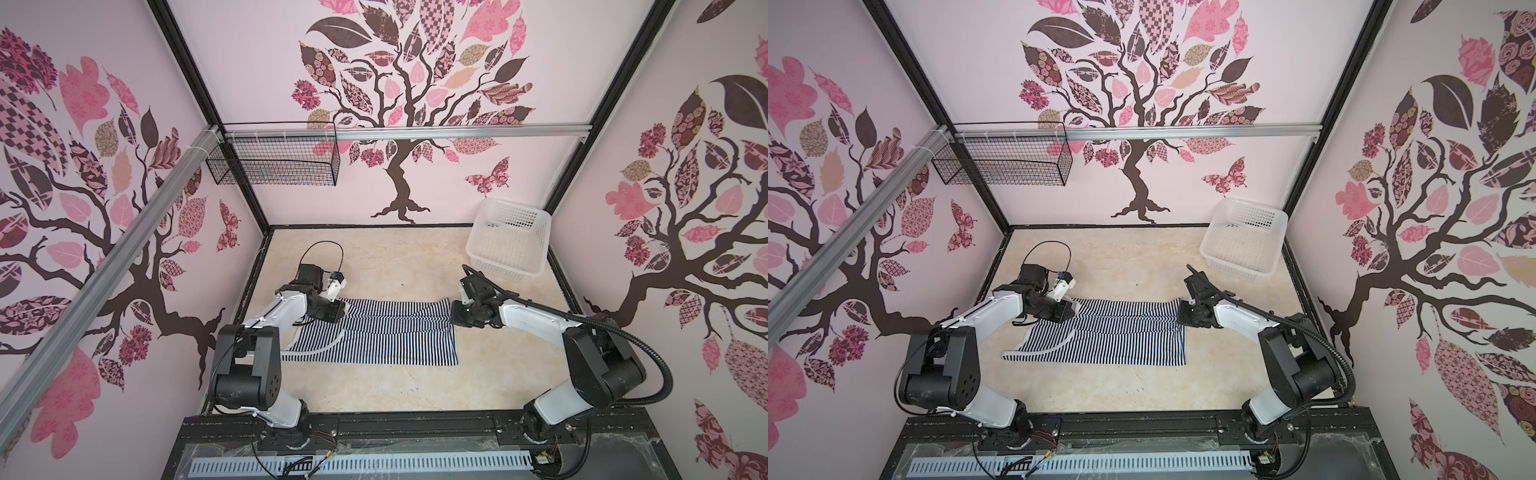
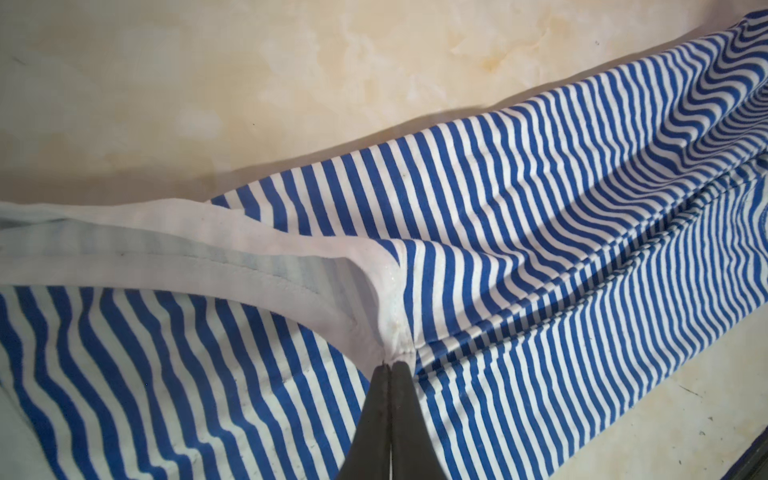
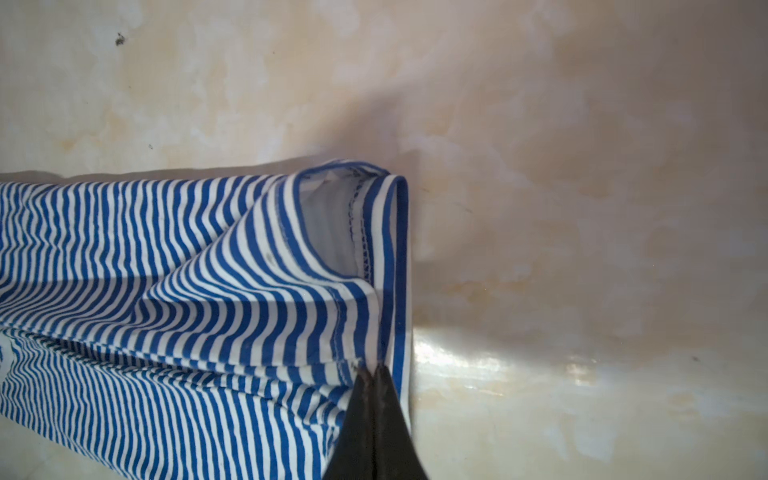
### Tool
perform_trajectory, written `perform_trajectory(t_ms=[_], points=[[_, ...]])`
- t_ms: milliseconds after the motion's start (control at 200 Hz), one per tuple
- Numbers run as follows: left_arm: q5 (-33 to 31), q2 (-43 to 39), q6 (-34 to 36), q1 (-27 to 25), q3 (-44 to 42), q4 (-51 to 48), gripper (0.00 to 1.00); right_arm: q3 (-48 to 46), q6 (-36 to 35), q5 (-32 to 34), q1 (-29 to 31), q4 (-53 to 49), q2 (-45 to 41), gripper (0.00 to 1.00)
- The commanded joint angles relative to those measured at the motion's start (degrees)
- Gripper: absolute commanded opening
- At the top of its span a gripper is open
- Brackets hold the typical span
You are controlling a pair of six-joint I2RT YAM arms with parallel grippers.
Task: Fold and stack the tank tops
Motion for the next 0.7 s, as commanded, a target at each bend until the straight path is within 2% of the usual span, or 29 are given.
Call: perform_trajectory(t_ms=[0,130,200,340,415,495,695], points=[[0.35,-1.44,0.72,0.14,-2.07,1.46,0.00,-0.93,1.03,-0.26,0.21,1.05,-1.84,0.00],[-0.26,-0.45,1.00,0.06,-3.09,1.81,0.00,-1.39,1.31,-0.53,0.43,1.79,-0.88,0.01],[-0.87,0.52,1.07,-0.11,-3.10,1.81,0.00,-1.59,1.48,-0.57,0.59,1.98,-0.68,0.09],[-1.32,0.97,2.03,-0.16,-2.52,0.13,0.08,-2.12,1.59,-0.76,0.80,1.53,-2.17,0.21],[-1.63,-0.52,3.03,-0.12,-2.99,-1.01,0.10,-2.24,1.54,-0.59,0.83,0.61,-3.79,0.27],[-2.54,-2.65,3.97,-0.19,-3.68,-1.98,0.16,-2.39,1.50,-0.49,0.83,-0.06,-5.41,0.35],[-5.87,-7.03,6.33,-0.05,-3.69,-5.07,0.27,-0.21,1.66,0.53,0.82,-0.74,-5.31,0.39]])
